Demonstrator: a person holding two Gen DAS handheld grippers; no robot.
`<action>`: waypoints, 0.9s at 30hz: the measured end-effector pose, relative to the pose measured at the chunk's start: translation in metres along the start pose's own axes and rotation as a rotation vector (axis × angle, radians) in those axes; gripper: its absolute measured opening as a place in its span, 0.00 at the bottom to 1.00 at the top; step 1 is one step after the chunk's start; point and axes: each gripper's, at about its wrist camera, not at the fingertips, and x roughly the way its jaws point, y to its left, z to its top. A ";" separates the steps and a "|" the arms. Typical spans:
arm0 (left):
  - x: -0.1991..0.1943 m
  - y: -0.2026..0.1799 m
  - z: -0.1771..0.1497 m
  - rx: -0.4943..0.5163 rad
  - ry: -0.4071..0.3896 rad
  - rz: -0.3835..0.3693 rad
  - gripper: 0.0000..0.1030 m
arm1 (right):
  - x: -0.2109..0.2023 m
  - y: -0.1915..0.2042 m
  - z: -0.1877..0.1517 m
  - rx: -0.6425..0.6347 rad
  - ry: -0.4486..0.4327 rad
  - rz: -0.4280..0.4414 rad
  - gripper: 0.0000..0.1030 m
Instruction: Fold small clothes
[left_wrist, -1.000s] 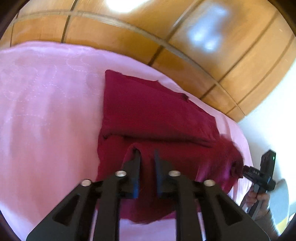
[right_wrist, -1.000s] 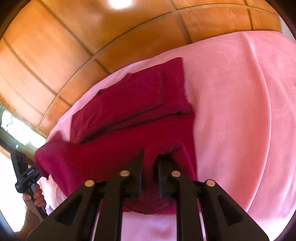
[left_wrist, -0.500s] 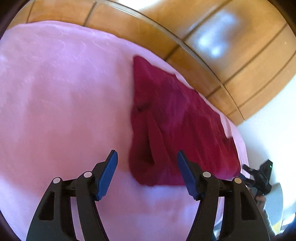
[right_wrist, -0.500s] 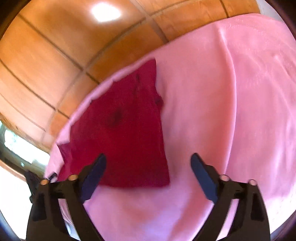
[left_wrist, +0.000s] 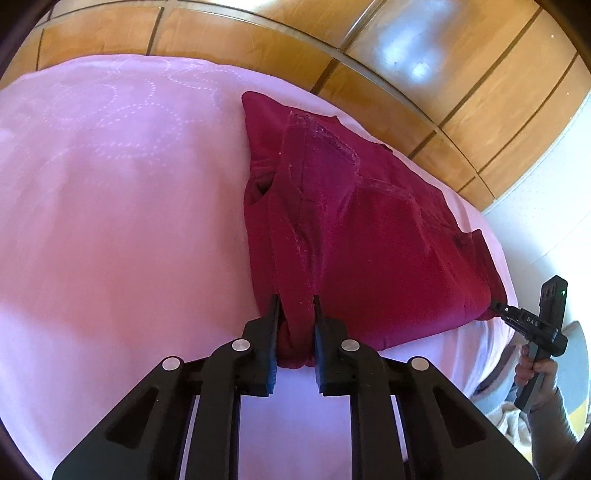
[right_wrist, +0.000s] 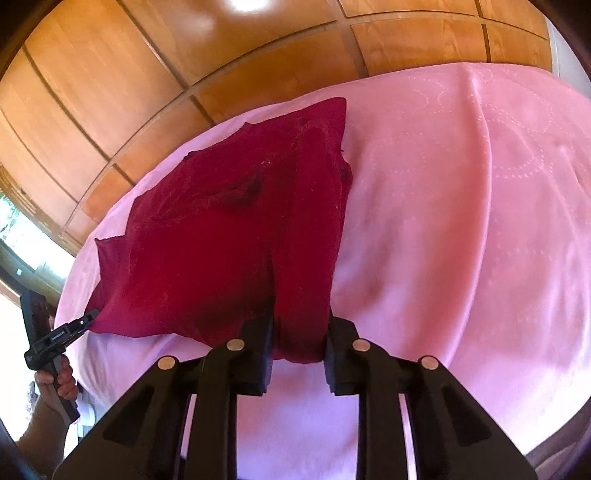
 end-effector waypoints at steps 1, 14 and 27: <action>-0.004 0.000 -0.004 0.001 0.002 -0.002 0.14 | -0.006 0.000 -0.007 -0.002 0.010 0.008 0.20; -0.049 -0.023 -0.057 0.085 0.033 0.156 0.41 | -0.025 -0.004 -0.052 -0.009 0.114 -0.044 0.49; -0.019 -0.052 0.006 0.252 -0.087 0.292 0.49 | 0.001 0.053 -0.014 -0.200 -0.018 -0.171 0.81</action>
